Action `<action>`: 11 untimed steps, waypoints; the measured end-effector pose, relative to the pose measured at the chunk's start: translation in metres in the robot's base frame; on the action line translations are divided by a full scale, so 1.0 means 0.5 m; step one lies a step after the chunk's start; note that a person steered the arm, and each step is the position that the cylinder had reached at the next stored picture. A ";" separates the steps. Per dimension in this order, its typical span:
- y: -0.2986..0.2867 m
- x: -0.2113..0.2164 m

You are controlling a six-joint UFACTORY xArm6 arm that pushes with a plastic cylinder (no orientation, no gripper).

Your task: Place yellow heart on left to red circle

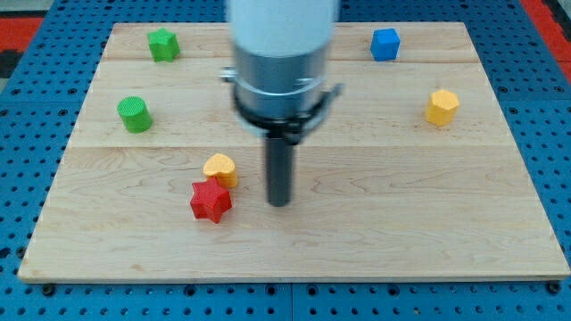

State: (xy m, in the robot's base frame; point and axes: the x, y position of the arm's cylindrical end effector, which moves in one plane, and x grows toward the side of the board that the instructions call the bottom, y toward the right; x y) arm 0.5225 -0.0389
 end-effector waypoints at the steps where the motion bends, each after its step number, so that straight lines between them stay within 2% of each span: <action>1: -0.126 -0.036; 2: -0.221 -0.077; 4: 0.083 -0.075; 5: 0.062 -0.061; 6: -0.058 -0.139; 8: -0.172 -0.125; 9: -0.176 -0.229; 10: -0.112 -0.211; 11: -0.055 -0.301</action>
